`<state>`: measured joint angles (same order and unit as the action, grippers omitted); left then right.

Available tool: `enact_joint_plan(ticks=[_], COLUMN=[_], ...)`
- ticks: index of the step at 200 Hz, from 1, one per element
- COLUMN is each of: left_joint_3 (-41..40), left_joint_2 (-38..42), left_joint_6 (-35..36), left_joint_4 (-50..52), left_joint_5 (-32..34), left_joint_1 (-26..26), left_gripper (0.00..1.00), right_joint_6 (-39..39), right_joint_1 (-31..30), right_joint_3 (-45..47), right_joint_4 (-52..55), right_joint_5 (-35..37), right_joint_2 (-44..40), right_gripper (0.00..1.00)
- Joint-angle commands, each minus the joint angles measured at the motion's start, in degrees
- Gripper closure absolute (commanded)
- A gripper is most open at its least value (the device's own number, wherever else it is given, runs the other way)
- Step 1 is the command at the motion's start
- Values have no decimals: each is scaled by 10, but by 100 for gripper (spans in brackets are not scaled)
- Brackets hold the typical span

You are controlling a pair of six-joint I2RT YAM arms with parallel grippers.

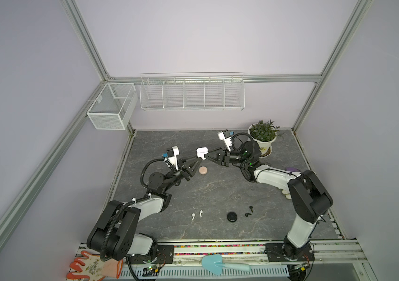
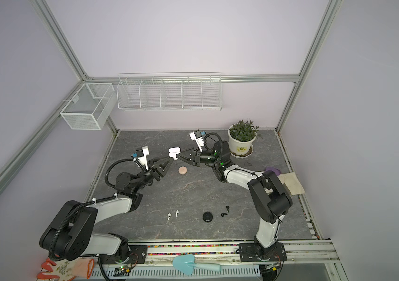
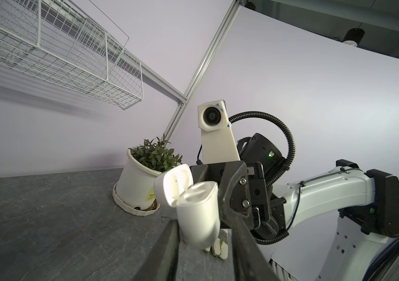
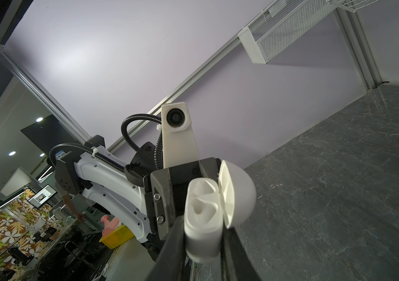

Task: Insert wireless bluetooth earbuds into charging case
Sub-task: Pass the charging case.

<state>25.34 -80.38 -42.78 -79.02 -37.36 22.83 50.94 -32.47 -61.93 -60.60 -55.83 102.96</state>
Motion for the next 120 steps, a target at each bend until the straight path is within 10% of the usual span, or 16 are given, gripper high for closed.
enact_joint_plan(ticks=[1, 51, 120], left_joint_3=[15, 19, 21], left_joint_2=[-5, -11, -12], left_joint_6=[4, 0, -3], left_joint_4=[-21, -21, -21], left_joint_5=[-6, -5, -7], left_joint_1=[-4, -4, -4], left_gripper=[65, 65, 90], right_joint_6=[-7, -6, -6], right_joint_1=[-6, -11, -12], right_joint_3=[1, -2, -2], right_joint_4=[-4, -4, -4], right_joint_5=[-13, -16, -18], right_joint_2=[-13, -11, -5], right_gripper=[88, 88, 88])
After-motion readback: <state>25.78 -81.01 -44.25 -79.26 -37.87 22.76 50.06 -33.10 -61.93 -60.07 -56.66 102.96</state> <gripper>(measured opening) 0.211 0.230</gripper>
